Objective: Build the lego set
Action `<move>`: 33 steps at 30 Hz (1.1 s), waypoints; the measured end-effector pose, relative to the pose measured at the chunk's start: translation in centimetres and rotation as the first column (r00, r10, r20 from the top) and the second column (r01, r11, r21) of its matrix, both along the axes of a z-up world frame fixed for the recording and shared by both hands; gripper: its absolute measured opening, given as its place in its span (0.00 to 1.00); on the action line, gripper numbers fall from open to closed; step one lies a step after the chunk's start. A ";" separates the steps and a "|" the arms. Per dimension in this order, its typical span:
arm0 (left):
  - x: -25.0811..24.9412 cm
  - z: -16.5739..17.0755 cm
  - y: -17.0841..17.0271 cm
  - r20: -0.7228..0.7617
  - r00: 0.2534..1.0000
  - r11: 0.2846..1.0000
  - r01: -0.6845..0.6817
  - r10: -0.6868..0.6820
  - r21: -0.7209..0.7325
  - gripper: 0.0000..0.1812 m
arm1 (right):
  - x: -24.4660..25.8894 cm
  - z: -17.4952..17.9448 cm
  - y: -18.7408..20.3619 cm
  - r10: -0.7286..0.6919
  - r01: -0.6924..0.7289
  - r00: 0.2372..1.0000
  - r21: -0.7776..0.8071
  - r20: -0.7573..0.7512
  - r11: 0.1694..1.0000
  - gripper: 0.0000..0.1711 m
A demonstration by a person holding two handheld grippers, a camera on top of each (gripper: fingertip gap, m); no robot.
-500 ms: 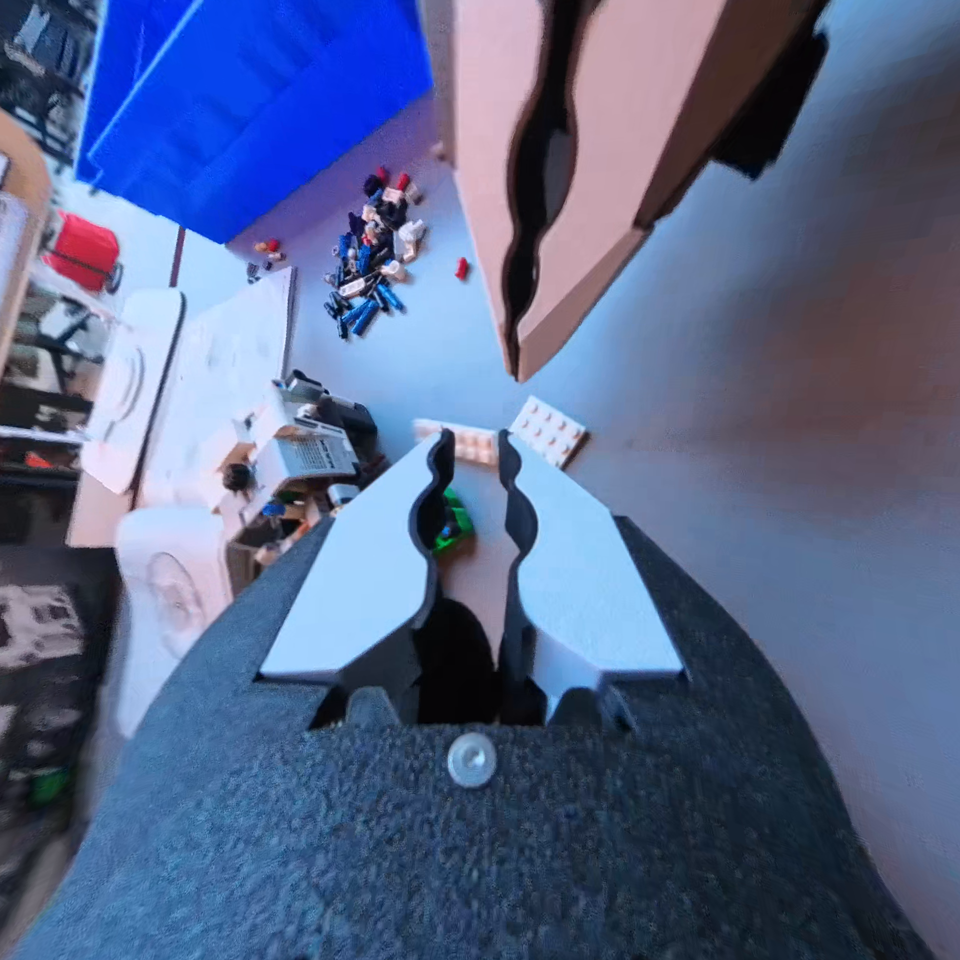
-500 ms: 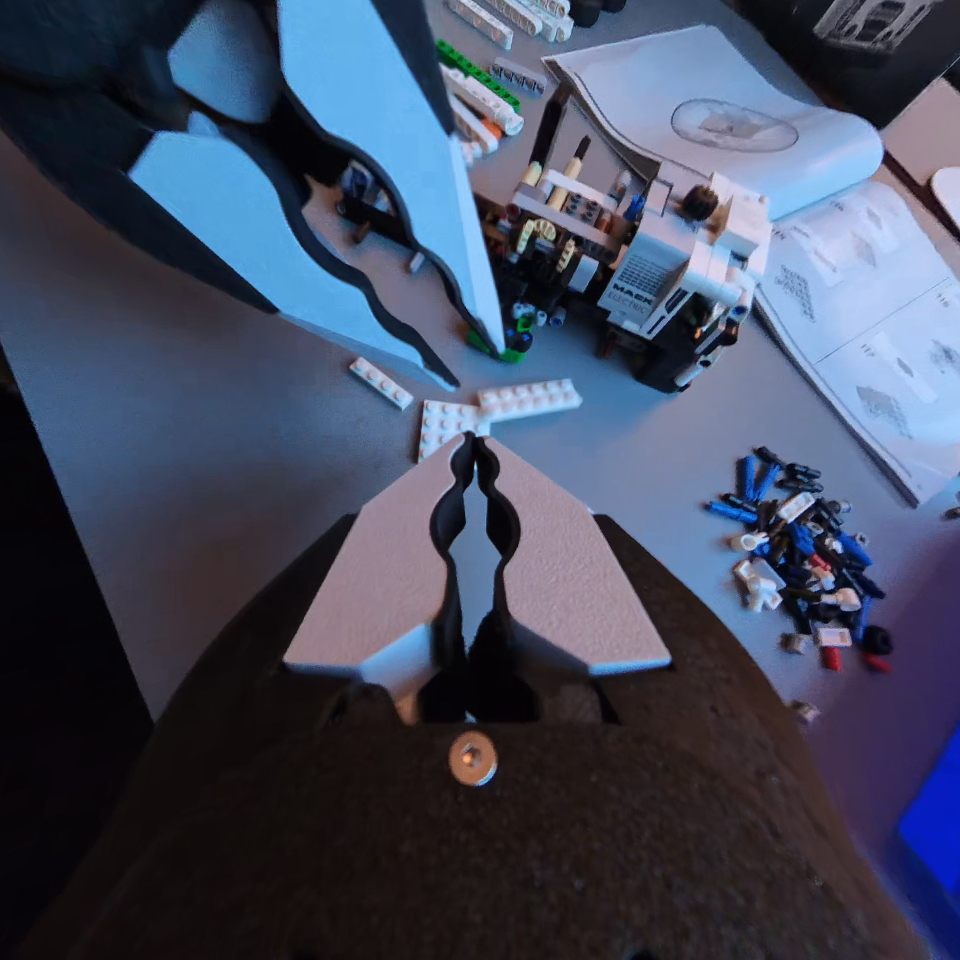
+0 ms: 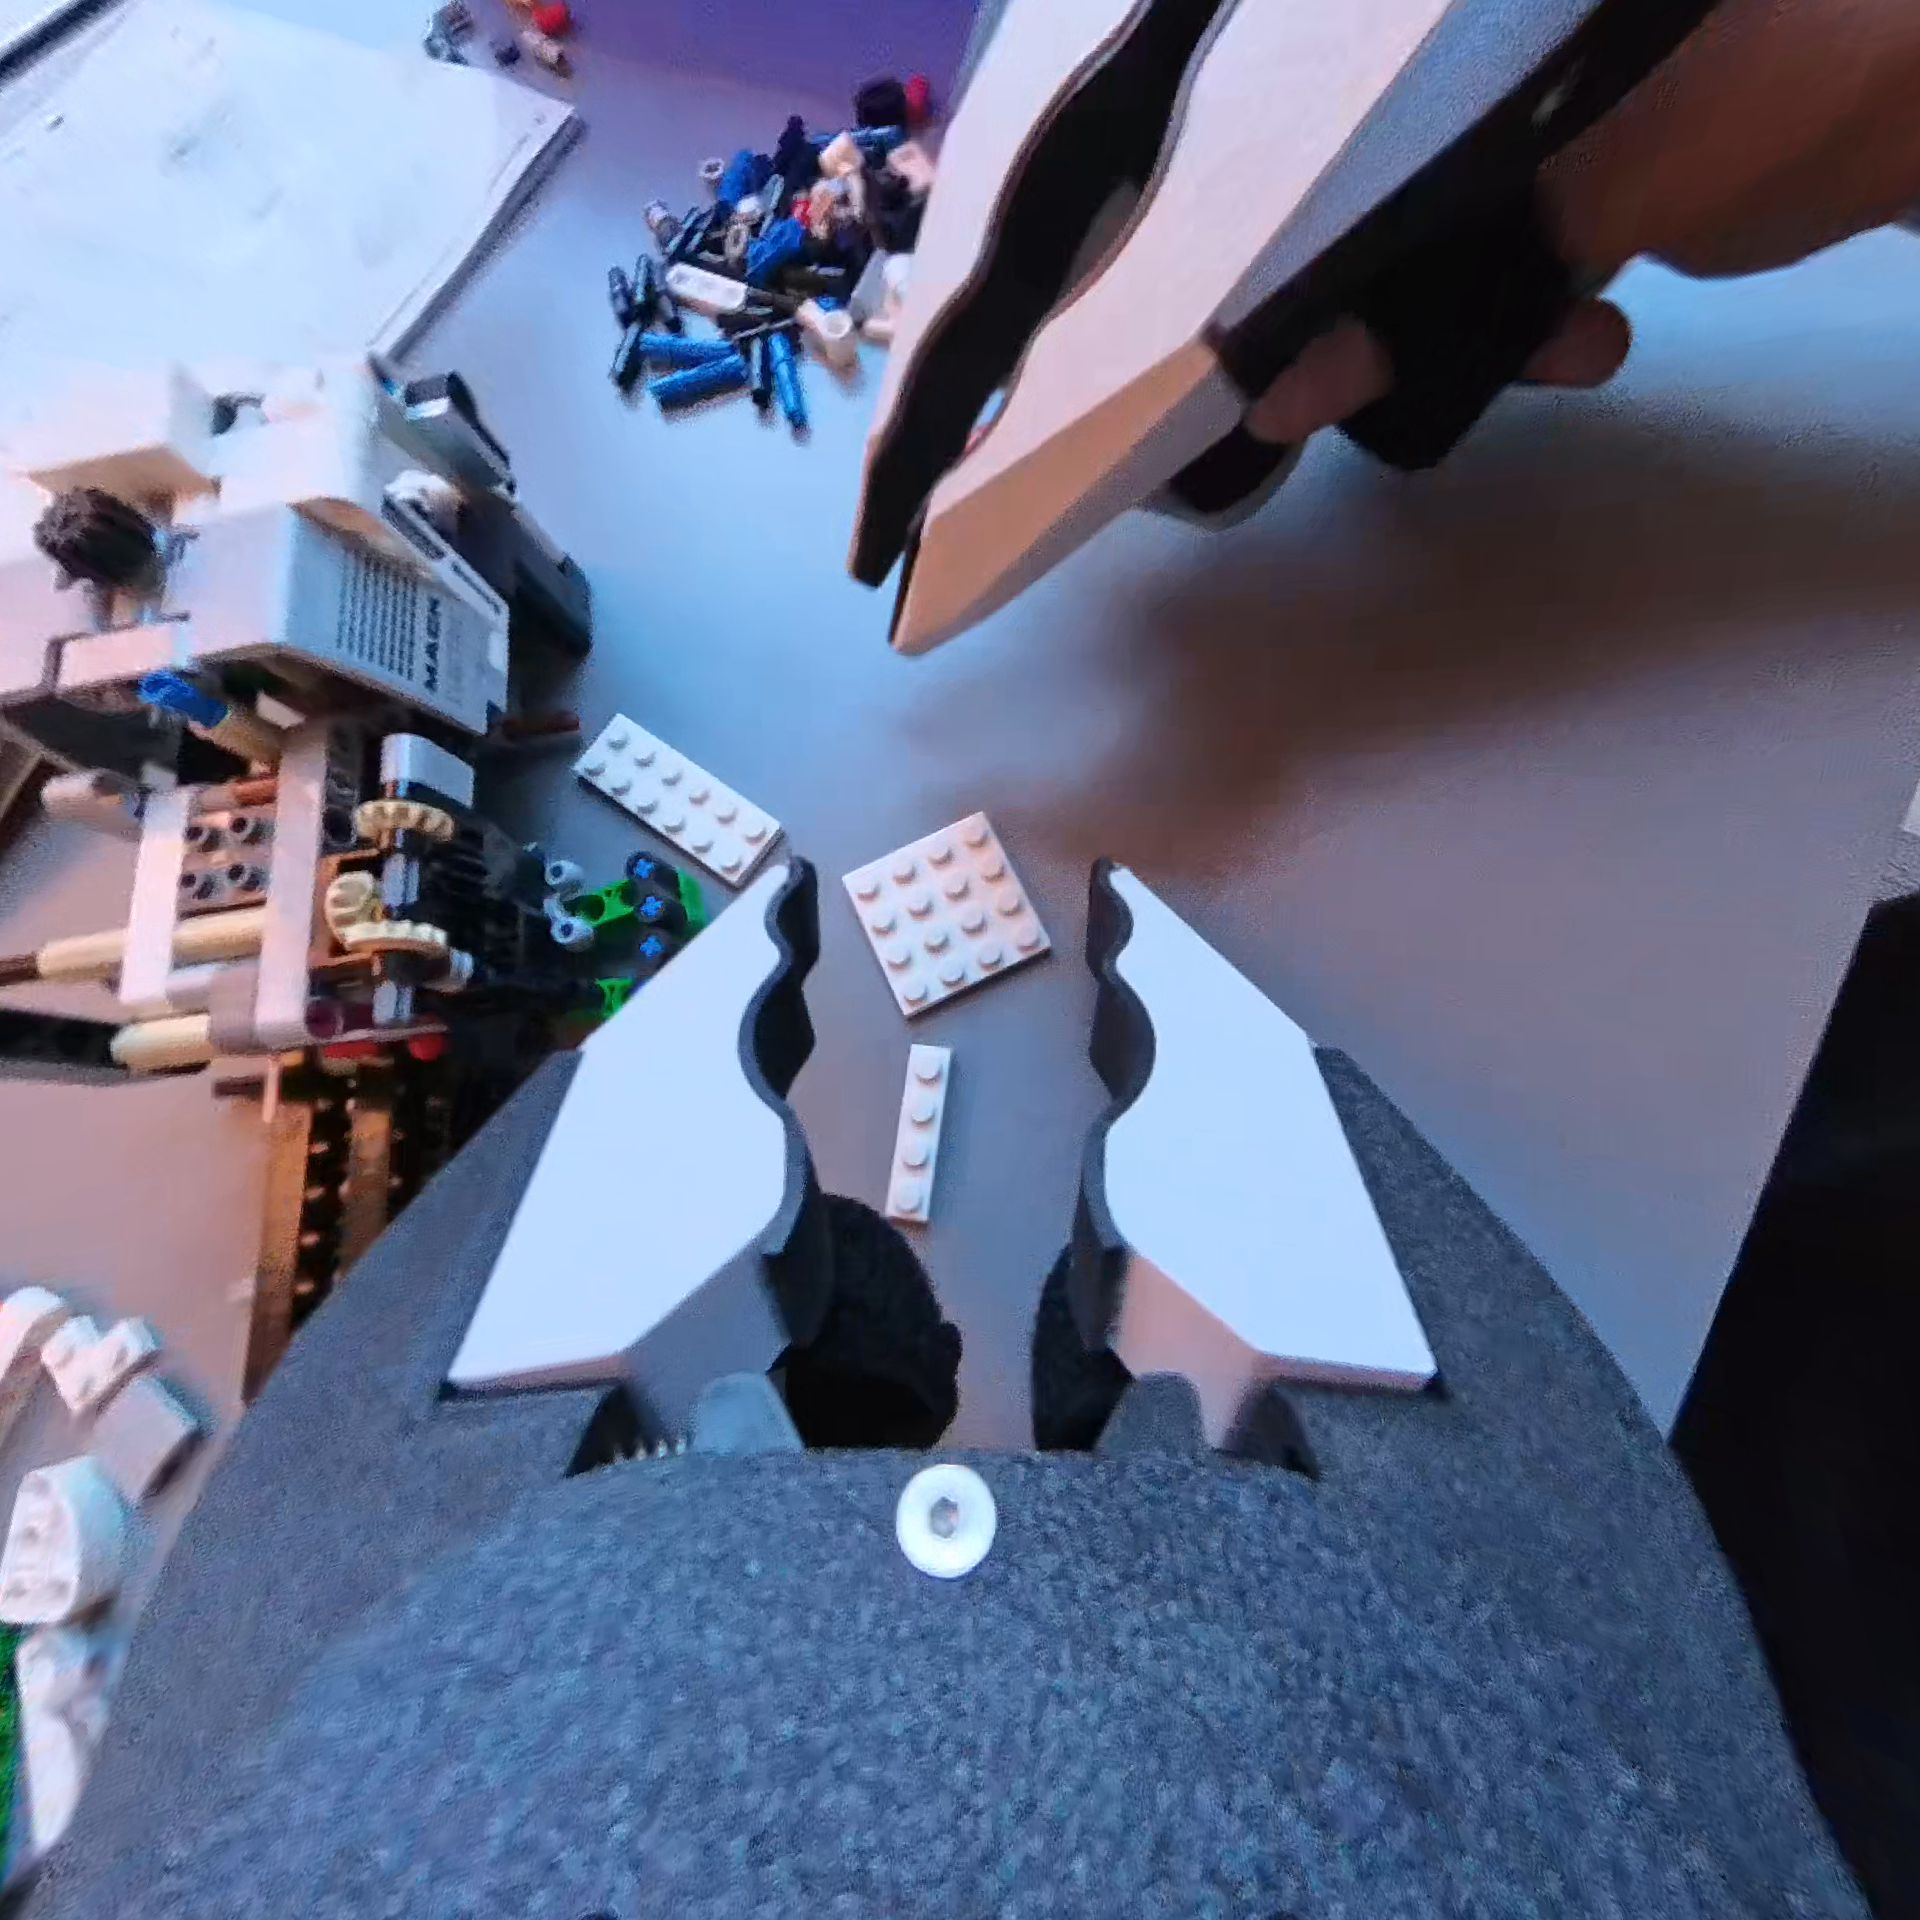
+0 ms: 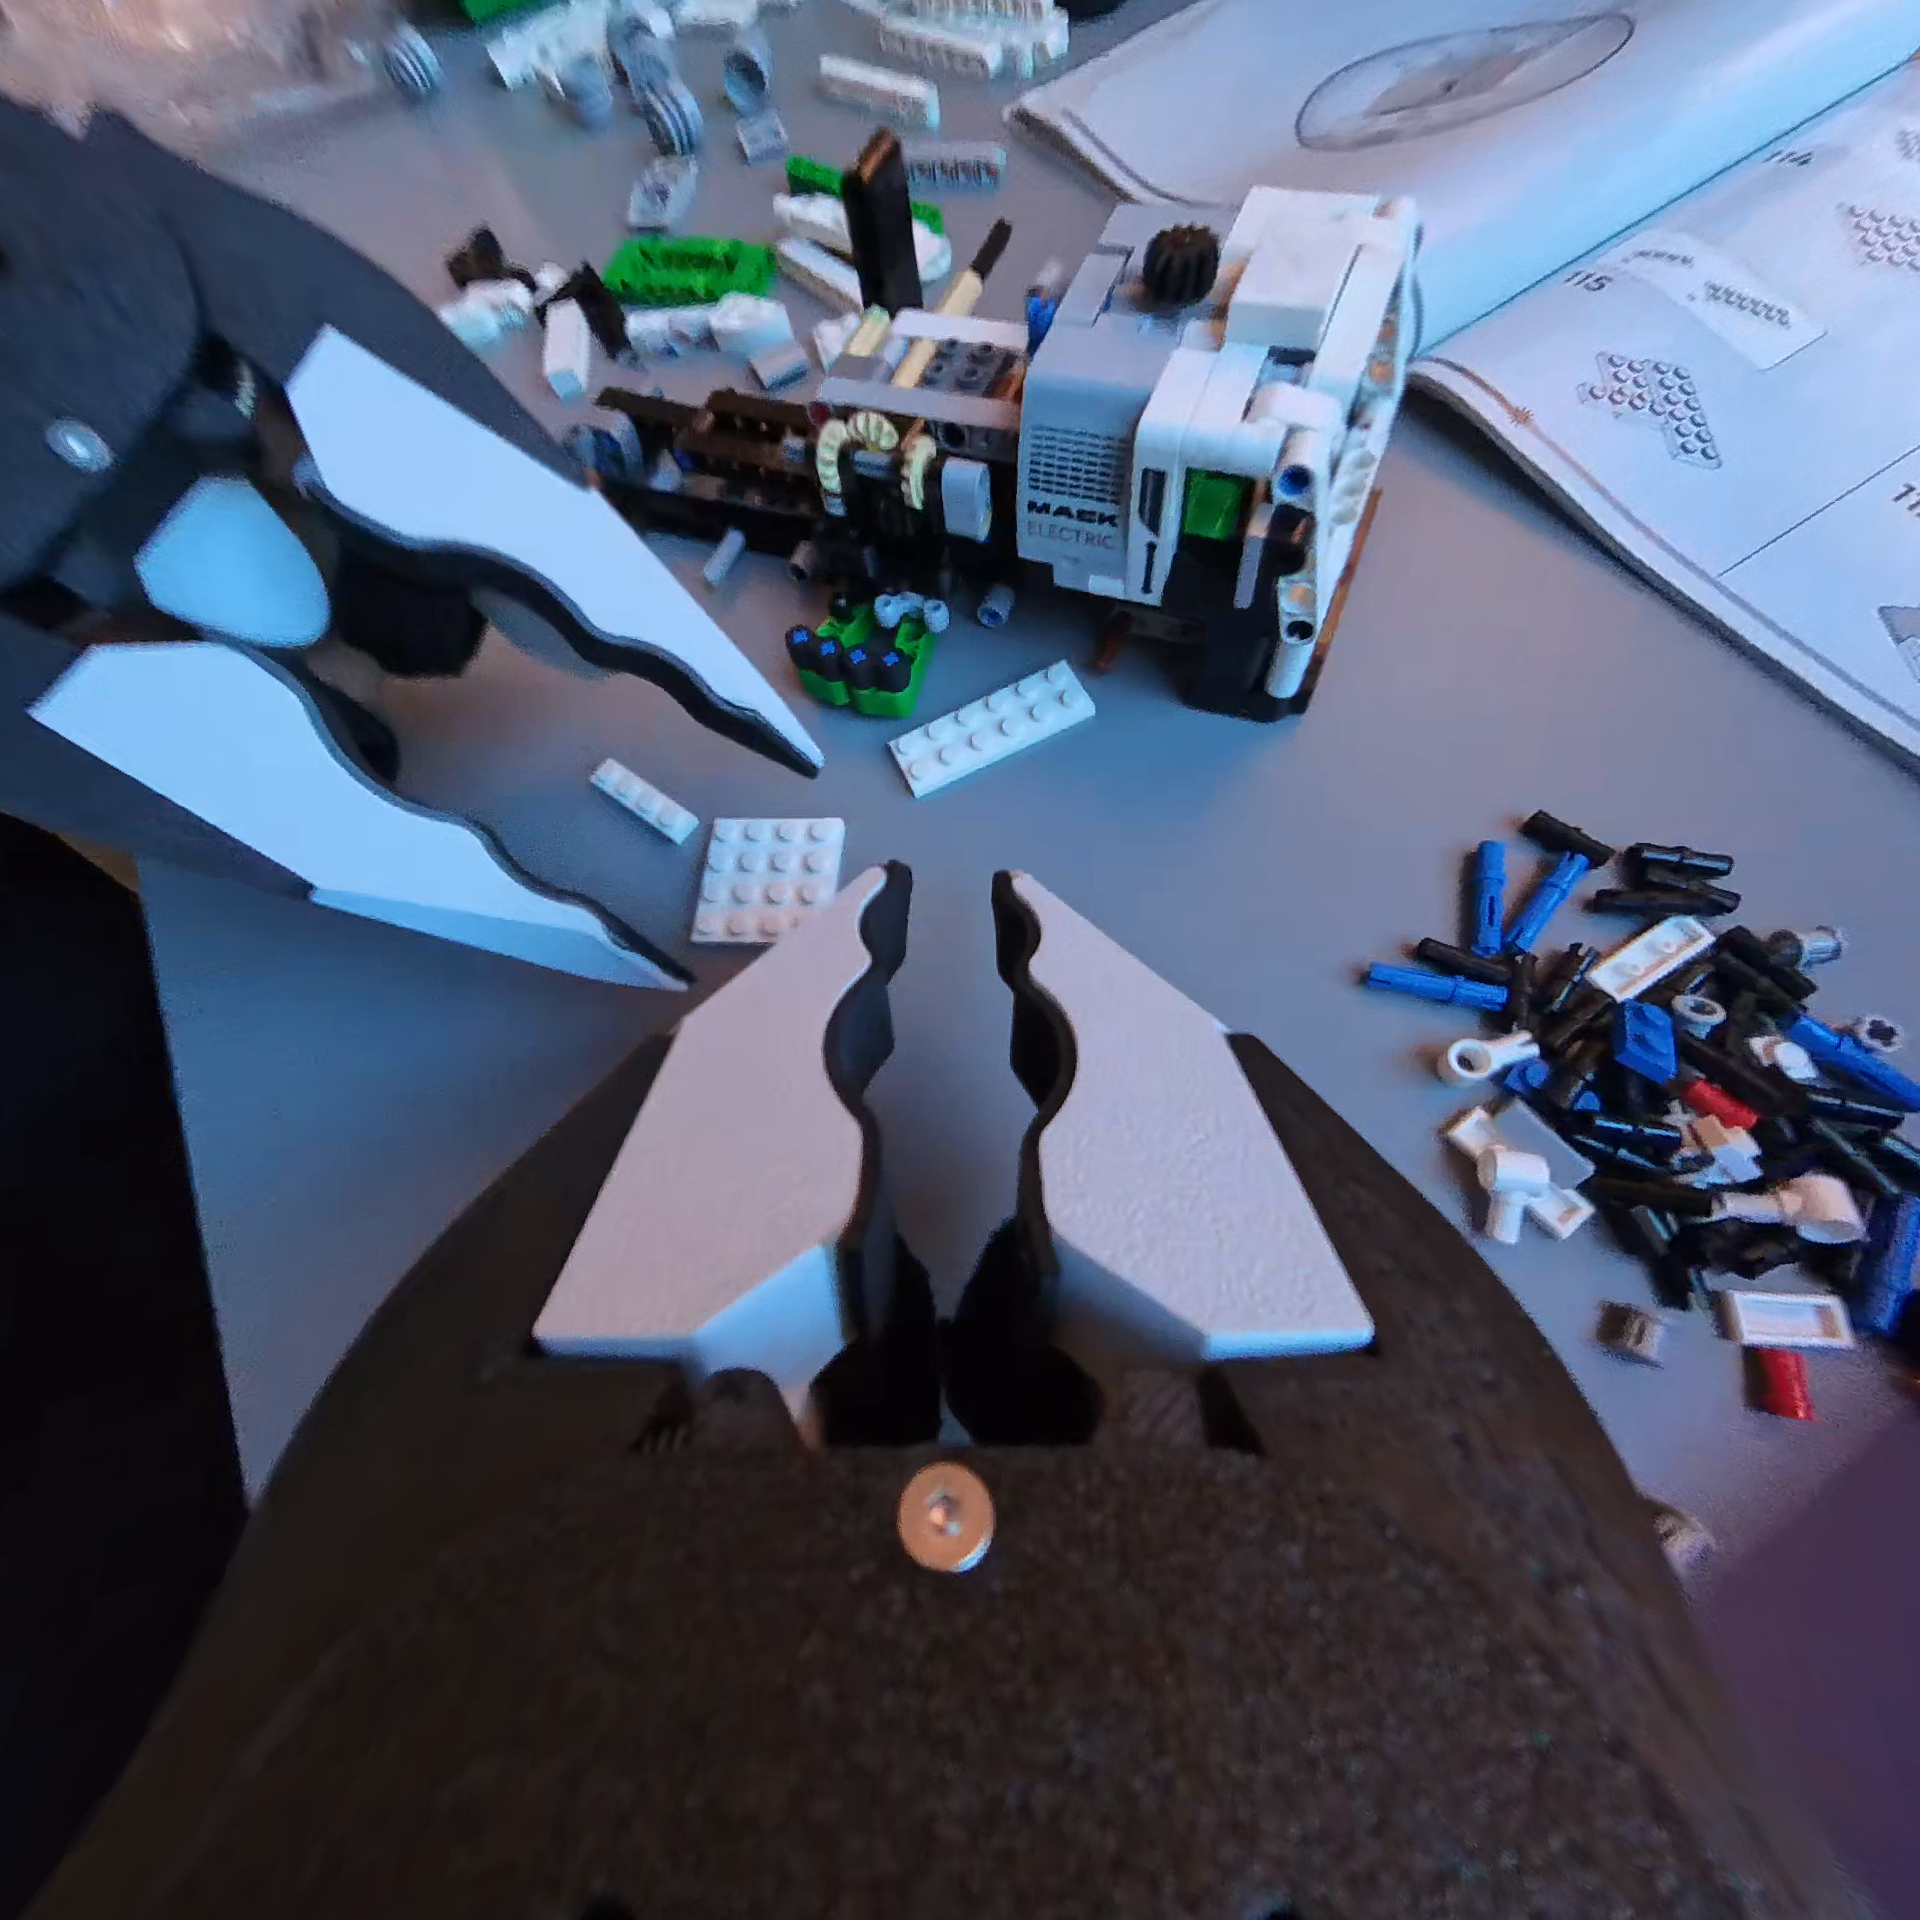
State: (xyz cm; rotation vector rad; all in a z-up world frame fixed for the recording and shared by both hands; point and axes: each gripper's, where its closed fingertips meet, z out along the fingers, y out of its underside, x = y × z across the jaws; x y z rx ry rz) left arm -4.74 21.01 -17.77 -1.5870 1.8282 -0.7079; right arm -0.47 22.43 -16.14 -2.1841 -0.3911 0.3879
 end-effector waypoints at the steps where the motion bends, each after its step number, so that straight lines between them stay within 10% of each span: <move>1: 0.0 -0.1 0.1 -0.001 1.000 0.999 -0.031 0.031 0.007 0.28 | 0.0 0.4 -0.1 -0.005 0.006 1.000 0.021 -0.030 1.000 0.09; 10: -0.1 -1.1 0.3 -0.007 0.993 0.992 -0.122 0.122 -0.023 0.12 | -1.3 0.5 -0.8 -0.036 0.044 0.990 0.057 -0.136 0.997 0.08; 20: -2.5 3.5 0.1 0.211 0.973 0.953 0.028 -0.095 0.303 0.00 | -3.4 1.3 -1.0 0.076 -0.092 0.942 -0.035 -0.328 0.995 0.14; 27: -12.5 3.6 6.4 0.169 0.968 0.955 -0.219 0.187 0.199 0.20 | -5.8 0.6 -2.1 0.112 -0.115 0.954 0.004 -0.279 0.993 0.12; 33: -17.1 0.4 5.4 0.106 0.961 0.967 -0.249 0.254 -0.056 0.31 | -7.3 2.3 -2.8 0.174 -0.155 0.913 0.080 -0.369 0.985 0.13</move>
